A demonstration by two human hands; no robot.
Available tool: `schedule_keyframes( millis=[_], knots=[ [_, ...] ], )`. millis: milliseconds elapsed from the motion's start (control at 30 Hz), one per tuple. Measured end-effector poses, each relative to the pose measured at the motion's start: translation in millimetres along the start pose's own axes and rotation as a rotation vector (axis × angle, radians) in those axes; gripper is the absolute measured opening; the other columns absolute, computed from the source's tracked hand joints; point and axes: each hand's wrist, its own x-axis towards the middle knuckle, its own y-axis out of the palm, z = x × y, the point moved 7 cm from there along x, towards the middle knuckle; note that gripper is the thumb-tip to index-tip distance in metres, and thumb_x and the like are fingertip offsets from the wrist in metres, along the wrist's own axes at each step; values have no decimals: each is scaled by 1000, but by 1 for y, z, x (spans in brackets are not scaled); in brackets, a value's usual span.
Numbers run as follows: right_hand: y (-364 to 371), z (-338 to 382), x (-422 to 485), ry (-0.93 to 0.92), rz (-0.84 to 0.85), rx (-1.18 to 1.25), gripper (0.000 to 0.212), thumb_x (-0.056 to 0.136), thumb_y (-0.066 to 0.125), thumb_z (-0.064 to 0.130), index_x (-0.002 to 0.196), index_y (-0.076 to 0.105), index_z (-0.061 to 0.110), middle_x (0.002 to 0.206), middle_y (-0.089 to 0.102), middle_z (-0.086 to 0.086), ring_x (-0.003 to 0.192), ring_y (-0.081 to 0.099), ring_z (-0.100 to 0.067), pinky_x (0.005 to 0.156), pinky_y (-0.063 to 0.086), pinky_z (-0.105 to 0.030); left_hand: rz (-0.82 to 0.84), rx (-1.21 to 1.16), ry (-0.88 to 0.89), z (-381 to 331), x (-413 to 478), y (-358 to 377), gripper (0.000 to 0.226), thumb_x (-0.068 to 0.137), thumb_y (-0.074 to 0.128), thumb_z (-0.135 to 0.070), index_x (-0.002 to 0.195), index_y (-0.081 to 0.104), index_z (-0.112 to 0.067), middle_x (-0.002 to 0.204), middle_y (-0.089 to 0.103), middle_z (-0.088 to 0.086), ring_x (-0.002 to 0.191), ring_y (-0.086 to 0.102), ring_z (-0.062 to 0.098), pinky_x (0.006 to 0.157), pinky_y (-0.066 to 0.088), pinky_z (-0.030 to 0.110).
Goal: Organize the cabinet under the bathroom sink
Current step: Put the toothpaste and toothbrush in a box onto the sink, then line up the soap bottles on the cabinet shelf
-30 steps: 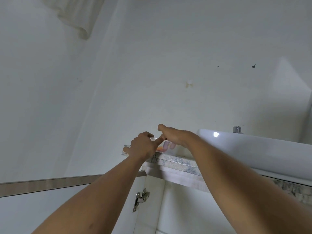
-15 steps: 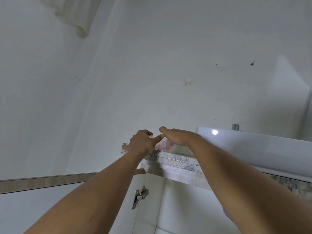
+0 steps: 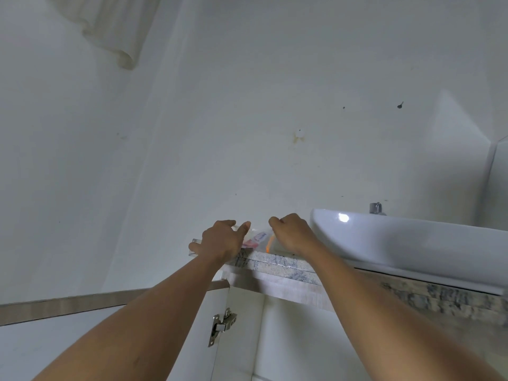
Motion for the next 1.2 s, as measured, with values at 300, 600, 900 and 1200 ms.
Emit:
schedule_keyframes(
  millis=[300,600,900,1200],
  knots=[
    [-6,-13,-17,-112,-60,72,16,93,51,27,93,65,20,103,62,-3,97,56,-22,76,43,-25,-74,193,54,-22,-26,-9,61,97,36,-61,149,42,-29,148,49,3,137,41,29,109,23,53],
    [-28,-71,-145,-229,-305,183,19,86,59,23,104,65,23,97,65,6,82,62,-10,75,53,-30,-150,82,371,-52,-145,41,28,96,47,-51,91,64,-28,88,68,-11,91,60,17,86,27,40],
    [29,-283,-304,176,-209,157,23,87,59,10,109,66,9,84,64,-2,71,58,-5,68,42,-11,382,272,131,48,-287,196,26,96,50,-53,97,64,-31,94,71,-8,97,63,20,97,26,42],
    [92,-416,-464,583,40,65,24,90,57,15,113,64,16,99,65,2,89,61,-13,80,48,-26,800,220,-96,158,-451,314,18,90,57,-49,93,61,-32,102,67,-10,97,56,13,100,38,41]
  ],
)
